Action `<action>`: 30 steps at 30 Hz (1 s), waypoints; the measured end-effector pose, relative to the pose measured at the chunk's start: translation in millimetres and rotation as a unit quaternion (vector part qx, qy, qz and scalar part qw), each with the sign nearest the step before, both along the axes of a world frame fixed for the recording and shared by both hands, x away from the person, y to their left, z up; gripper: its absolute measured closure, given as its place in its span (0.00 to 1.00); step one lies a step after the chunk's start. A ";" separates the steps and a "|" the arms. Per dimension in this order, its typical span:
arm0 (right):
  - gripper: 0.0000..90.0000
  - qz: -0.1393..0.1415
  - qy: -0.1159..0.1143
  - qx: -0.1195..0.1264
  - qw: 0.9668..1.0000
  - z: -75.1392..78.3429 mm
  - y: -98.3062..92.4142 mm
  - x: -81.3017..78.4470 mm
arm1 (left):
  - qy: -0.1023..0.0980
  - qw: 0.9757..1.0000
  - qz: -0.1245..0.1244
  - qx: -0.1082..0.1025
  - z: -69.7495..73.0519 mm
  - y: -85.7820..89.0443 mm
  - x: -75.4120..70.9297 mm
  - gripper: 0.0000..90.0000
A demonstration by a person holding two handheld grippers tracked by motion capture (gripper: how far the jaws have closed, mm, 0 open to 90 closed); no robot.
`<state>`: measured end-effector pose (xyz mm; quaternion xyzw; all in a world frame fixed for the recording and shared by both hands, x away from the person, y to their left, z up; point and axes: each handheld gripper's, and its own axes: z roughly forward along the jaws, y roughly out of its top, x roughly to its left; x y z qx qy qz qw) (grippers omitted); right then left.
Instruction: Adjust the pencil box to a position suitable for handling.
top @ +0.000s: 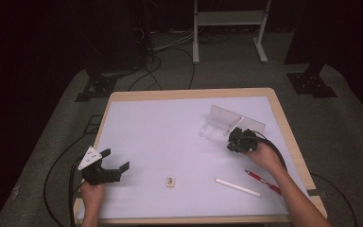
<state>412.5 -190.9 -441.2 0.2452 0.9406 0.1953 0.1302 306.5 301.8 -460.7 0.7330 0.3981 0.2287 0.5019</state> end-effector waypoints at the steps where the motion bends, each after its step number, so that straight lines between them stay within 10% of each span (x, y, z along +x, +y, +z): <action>1: 0.95 0.000 -0.002 0.002 1.000 0.6 -0.5 -0.1 | 0.000 1.000 0.000 0.000 0.0 0.0 0.0 0.00; 12: 0.95 -0.008 -0.021 0.031 0.999 17.8 -10.0 -4.6 | 0.001 1.000 0.001 0.000 -0.1 -0.2 0.2 0.00; 30: 0.95 0.056 -0.028 0.041 0.997 32.2 14.6 -28.4 | 0.001 1.000 0.002 0.002 -0.2 -0.7 0.3 0.00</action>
